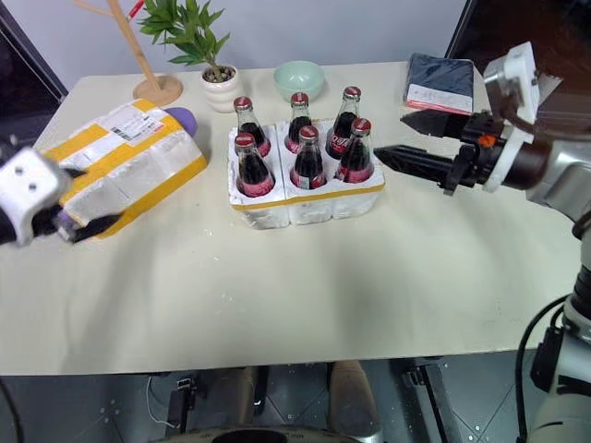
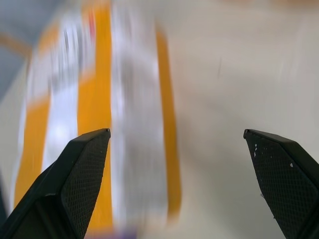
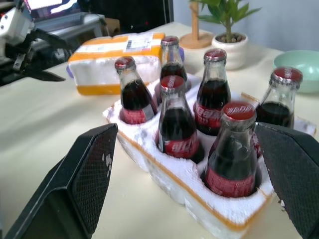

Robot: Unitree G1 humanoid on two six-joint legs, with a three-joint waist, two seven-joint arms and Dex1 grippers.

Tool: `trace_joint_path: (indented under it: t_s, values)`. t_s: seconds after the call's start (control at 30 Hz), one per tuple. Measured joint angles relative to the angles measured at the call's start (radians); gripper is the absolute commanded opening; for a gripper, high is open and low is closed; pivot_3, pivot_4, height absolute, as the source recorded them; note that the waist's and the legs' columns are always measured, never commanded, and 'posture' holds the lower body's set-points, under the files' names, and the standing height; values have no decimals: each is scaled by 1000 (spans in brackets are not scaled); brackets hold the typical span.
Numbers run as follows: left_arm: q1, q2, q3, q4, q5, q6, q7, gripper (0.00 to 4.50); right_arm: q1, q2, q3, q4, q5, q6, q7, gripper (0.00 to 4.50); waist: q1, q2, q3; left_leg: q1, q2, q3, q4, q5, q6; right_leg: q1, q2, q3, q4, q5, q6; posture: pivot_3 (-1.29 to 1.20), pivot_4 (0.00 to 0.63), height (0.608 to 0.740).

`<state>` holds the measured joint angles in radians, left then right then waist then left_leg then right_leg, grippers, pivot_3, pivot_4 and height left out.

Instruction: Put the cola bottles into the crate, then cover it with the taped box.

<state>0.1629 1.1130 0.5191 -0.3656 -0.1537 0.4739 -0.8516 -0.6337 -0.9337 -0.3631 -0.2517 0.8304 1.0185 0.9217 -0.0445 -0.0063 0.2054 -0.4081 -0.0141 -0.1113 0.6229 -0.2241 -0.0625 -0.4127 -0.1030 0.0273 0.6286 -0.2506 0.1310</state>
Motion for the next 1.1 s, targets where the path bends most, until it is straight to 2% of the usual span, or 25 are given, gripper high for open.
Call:
trace_joint_path:
  t_s: [0.07,0.17,0.3,0.47,0.67,0.93,1.1]
  values:
    - [96,-27,55,9,67,-67,-2,4500,14,-14,1,3,0,-12,18,4478,4,0,0,0,0,0,0,0,0,-1,0,0,0,0,0,0,150,739]
    - [152,-65,106,36,140,-140,29,4500,40,-29,1,2,1,-33,52,4478,20,0,0,0,0,0,1,0,0,0,0,0,0,0,-1,0,150,739]
    - [193,-66,92,148,281,-244,124,4500,47,-45,2,3,2,-39,69,4478,28,0,0,0,0,1,1,0,0,0,0,0,-1,0,-2,0,150,739]
    - [-4,-97,-67,352,382,-333,301,4500,78,-98,-19,-37,61,-36,132,4478,37,0,-1,-1,1,0,2,0,0,1,0,-1,0,0,-1,0,150,739]
    - [-232,-102,-254,612,448,-479,396,4500,124,-170,-71,-106,138,-31,209,4478,26,-1,-1,0,1,1,2,0,0,0,0,-1,1,3,3,0,150,739]
    - [-464,-116,-465,924,547,-602,486,4500,120,-212,-112,-145,214,-13,179,4478,29,-1,-1,0,1,1,3,0,0,0,0,-1,2,3,3,0,150,739]
    - [-607,-141,-551,1084,607,-642,554,4500,131,-237,-154,-177,258,9,153,4478,34,-2,-2,0,1,0,5,0,0,1,0,-2,3,3,3,0,150,739]
